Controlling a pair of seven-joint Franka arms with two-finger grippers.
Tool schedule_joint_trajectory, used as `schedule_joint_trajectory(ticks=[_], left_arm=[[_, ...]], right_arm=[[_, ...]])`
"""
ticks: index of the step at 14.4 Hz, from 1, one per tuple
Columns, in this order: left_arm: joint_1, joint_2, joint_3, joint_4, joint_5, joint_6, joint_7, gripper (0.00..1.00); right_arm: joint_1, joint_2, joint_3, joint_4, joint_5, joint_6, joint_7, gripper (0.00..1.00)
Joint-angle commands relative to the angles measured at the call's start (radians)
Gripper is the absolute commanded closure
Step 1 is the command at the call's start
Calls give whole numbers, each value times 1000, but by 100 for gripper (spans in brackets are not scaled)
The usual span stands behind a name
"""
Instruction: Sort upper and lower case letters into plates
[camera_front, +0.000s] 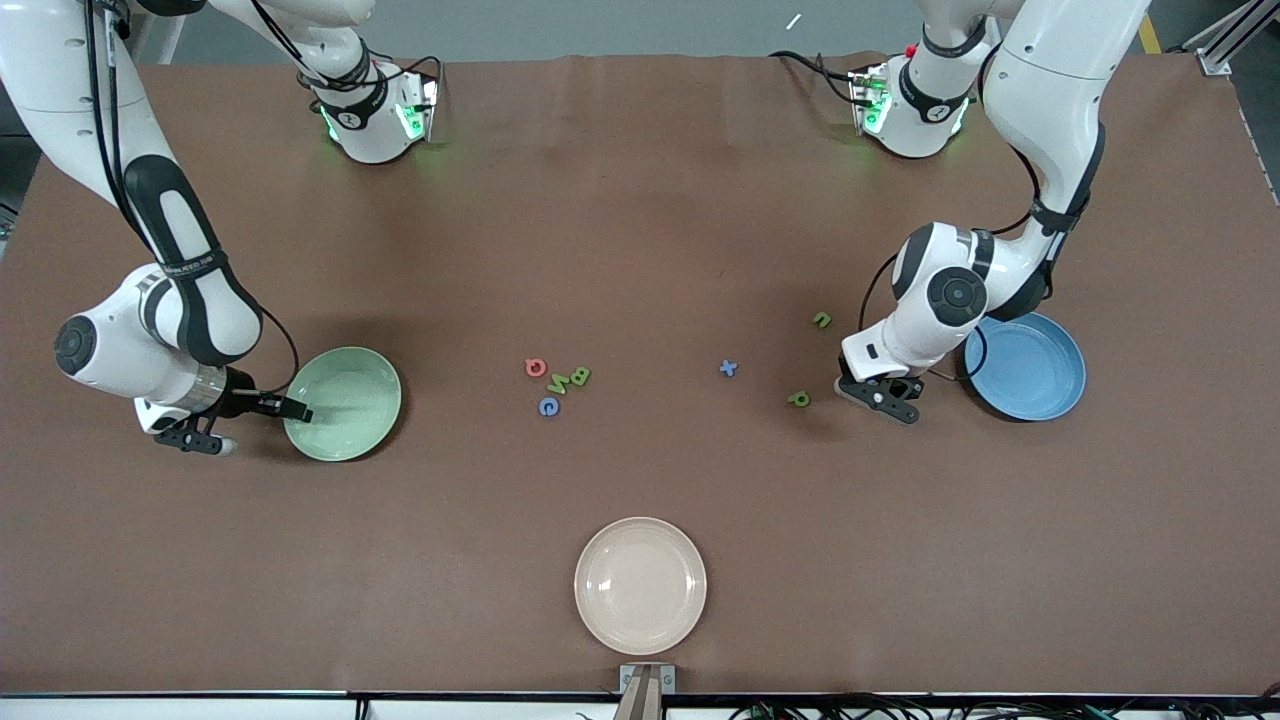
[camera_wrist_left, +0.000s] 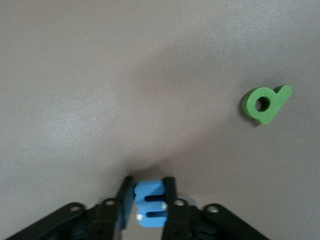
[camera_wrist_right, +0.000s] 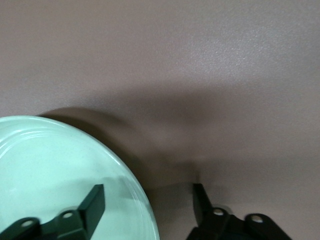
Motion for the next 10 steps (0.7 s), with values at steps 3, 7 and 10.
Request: schedule_joint_trajectory(ticks=[3,7,10], left_arm=[[19,-24,-12,-35,18,5,34,100],[57,-106,-15,-28,18,-79,36,100],[111,-197,-12,-31,18,-187,37,100]], right_arm=[[-1,-29,9,-21,29,-23,-24,68],[17,-50,12,-15,28,-26,-23,97],[57,-90,9,1,28,-91,14,100]])
